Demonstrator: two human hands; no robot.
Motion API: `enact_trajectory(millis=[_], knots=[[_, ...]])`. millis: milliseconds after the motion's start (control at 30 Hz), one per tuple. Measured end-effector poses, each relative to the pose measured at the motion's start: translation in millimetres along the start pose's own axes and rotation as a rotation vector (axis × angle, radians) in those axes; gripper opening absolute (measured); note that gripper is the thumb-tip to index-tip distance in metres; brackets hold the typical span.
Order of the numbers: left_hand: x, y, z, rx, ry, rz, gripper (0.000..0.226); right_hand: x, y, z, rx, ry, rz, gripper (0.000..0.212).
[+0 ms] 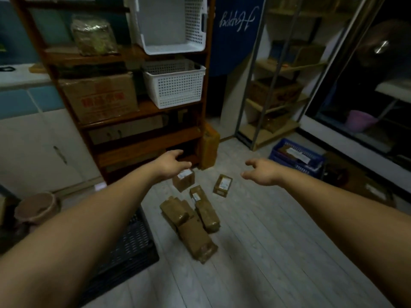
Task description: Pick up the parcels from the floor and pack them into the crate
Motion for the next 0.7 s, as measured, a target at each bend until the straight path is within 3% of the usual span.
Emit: enact_trajectory(millis=[267,533,700], knots=[[-23.3,-42.6,-48.3,0.042,0.027,0.113,0.065,-55.9,-2.8,-20.7,0.004,-0.109,0.088,0.064],[-77.4,-134.6,-95.5,0.179,0.039,0.369,0.070,-148.9,-14.1,-95.0,-0.014,-0.340,0.094,0.065],[-88.0,-196.9,-141.9,0.334,0.057,0.526,0.073,-218.4,-18.7,-153.7,0.073,-0.489,0.194,0.048]])
Point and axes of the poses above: each hand's wrist, its own x-axis away from the middle knuckle, its own z-axis out of the back of the hand, y = z × x, the point moved 4 cm from there along -x, towards the middle knuckle, and after that the axes turned 10 degrees about -z, right-handed, at the moved point
